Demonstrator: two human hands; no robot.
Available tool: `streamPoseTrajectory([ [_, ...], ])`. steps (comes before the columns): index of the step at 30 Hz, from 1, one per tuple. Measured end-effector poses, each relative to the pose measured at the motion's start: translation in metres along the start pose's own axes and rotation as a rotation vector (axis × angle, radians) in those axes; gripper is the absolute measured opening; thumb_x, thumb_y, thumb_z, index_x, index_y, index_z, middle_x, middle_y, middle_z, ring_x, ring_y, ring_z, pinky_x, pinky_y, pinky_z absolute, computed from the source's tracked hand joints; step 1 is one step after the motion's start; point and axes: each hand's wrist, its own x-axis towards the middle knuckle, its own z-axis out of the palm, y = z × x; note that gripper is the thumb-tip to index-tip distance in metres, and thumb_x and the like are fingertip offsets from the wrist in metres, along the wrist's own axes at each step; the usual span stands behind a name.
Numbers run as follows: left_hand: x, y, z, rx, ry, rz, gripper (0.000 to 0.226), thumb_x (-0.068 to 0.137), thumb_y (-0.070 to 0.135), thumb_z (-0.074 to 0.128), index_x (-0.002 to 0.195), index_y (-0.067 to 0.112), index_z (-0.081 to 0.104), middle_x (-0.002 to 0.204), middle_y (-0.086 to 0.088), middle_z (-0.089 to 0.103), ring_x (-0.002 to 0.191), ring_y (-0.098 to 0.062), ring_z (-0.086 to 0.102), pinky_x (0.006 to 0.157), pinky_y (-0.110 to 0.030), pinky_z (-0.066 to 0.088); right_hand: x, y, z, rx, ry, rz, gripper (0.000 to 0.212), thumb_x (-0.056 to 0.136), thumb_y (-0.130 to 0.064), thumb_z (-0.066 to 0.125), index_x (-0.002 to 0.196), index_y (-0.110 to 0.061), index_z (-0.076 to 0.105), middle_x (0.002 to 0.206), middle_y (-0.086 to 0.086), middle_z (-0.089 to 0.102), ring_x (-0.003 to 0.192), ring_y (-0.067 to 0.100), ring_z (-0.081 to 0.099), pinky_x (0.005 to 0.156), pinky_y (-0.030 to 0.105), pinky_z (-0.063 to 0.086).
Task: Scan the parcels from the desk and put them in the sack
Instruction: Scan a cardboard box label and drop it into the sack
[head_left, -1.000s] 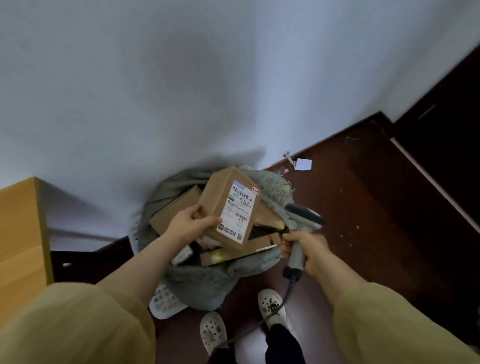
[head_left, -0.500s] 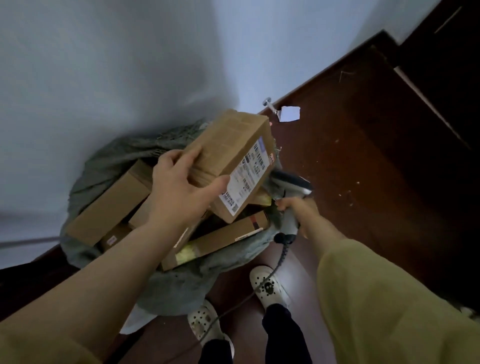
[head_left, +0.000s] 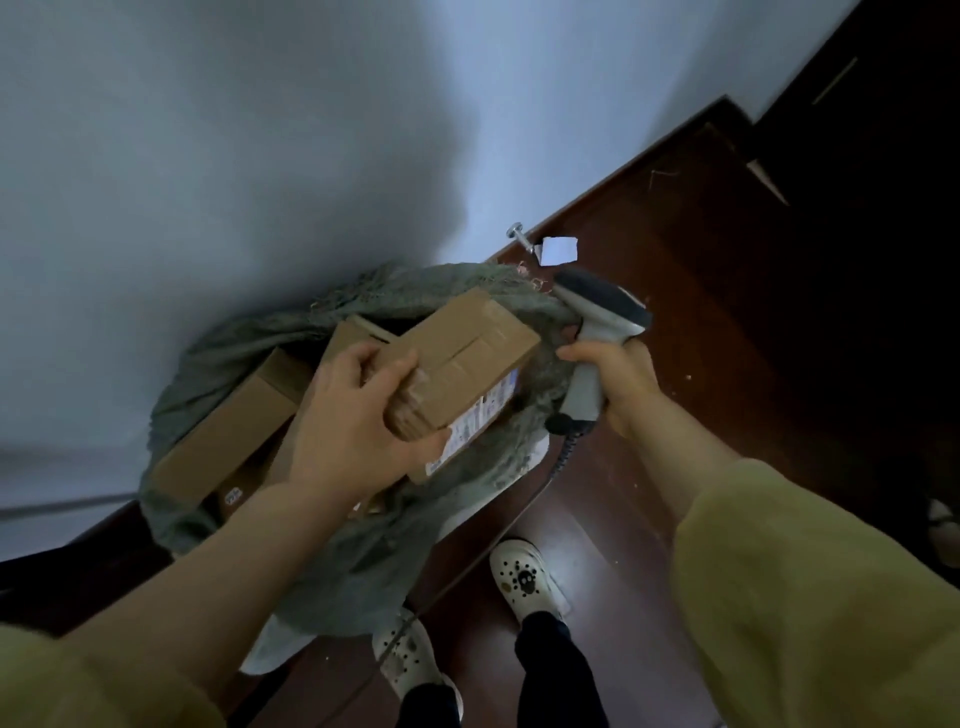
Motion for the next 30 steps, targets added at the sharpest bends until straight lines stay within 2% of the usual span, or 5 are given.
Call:
streamPoseTrajectory([
  [9, 0.036, 0.028, -0.014, 0.132, 0.01, -0.016, 0.087, 0.071, 0.046, 0.075, 0.144, 0.023, 0.036, 0.145, -0.018, 0.023, 0.134, -0.037, 0.02, 0.094, -0.048, 0.043, -0.085, -0.051, 0.018, 0.281, -0.199, -0.362, 0.039, 0.069, 0.018, 0.062, 0.087, -0.015, 0.07, 0.091, -0.001, 0.073, 0.085, 0.013, 0.068, 0.065, 0.029, 0.054],
  [16, 0.005, -0.004, -0.009, 0.203, -0.151, 0.087, 0.084, 0.071, 0.039, 0.079, 0.141, 0.021, 0.036, 0.146, -0.014, 0.018, 0.137, -0.033, 0.017, 0.105, -0.043, 0.038, -0.096, -0.063, 0.053, 0.393, -0.194, -0.333, 0.033, 0.065, 0.011, 0.066, 0.091, -0.011, 0.069, 0.08, -0.004, 0.07, 0.066, 0.011, 0.064, 0.057, 0.027, 0.051],
  [21, -0.006, -0.031, -0.011, -0.067, -0.166, 0.109, 0.027, 0.089, 0.029, 0.059, 0.112, 0.015, 0.054, 0.119, -0.003, 0.047, 0.114, -0.021, 0.045, 0.083, -0.024, 0.036, -0.105, -0.043, 0.098, 0.004, -0.266, -0.194, 0.03, 0.07, 0.013, 0.07, 0.086, -0.012, 0.065, 0.086, 0.002, 0.068, 0.084, 0.021, 0.066, 0.075, 0.038, 0.056],
  [25, -0.03, -0.066, -0.007, -0.295, 0.199, -0.475, 0.012, 0.09, 0.015, 0.052, 0.101, 0.014, 0.057, 0.106, 0.0, 0.054, 0.1, -0.018, 0.053, 0.083, -0.034, 0.046, -0.109, -0.009, 0.135, -0.343, -0.301, -0.128, 0.039, 0.073, 0.005, 0.074, 0.101, -0.015, 0.057, 0.092, -0.004, 0.06, 0.09, 0.015, 0.059, 0.07, 0.027, 0.05],
  [30, -0.066, -0.155, -0.002, -0.435, 0.375, -1.232, 0.037, 0.092, 0.008, 0.046, 0.129, 0.002, 0.048, 0.136, -0.023, 0.042, 0.124, -0.038, 0.043, 0.105, -0.044, 0.037, -0.111, 0.037, 0.17, -0.44, -0.132, -0.244, 0.068, 0.067, -0.002, 0.075, 0.128, -0.011, 0.048, 0.108, 0.001, 0.062, 0.098, 0.018, 0.061, 0.084, 0.039, 0.052],
])
